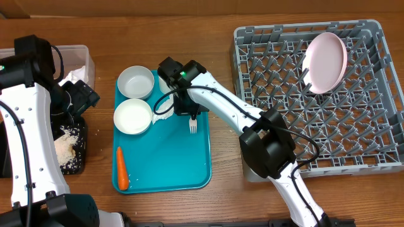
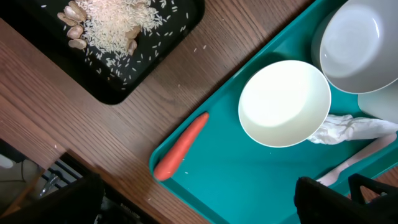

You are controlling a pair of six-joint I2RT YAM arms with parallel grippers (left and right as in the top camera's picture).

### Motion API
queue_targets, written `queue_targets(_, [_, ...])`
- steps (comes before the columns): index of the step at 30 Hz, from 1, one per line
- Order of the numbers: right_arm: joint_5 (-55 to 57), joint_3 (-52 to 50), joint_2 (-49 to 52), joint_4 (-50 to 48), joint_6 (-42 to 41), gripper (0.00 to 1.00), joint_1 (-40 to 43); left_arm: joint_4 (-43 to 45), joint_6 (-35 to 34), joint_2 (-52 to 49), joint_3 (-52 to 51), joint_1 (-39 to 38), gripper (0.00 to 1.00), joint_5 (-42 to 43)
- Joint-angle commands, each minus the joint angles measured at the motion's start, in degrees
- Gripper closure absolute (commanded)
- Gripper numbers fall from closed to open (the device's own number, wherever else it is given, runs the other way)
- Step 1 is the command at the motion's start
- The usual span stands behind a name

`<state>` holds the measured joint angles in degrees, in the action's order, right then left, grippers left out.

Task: Sort waste into correct bins and load items into the dishwasher rack

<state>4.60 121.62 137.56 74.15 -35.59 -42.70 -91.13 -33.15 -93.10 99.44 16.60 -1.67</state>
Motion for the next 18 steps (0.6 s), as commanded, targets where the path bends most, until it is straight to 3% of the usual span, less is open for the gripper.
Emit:
queue_targets(1, [-0.61,1.49,0.17,-0.35,0.07,0.91,-0.02,-0.07,-1.18,0.85,0.2,0.24,0.0,0.2])
queue_targets(3, [-0.48,1.4,0.17,-0.87,0.24,0.74,-0.02,-0.07,-1.16,0.85,0.2,0.24,0.0,0.2])
queue_targets(6, [-0.22,0.09,0.22,-3.06,0.2,0.57,-0.04,-0.09,-1.16,0.85,0.2,0.24,0.0,0.2])
queue_targets(18, [3.04,-6.23,0.26,-9.94,0.2,0.51,0.13,-0.07,-1.16,0.85,0.2,0.22,0.0,0.22])
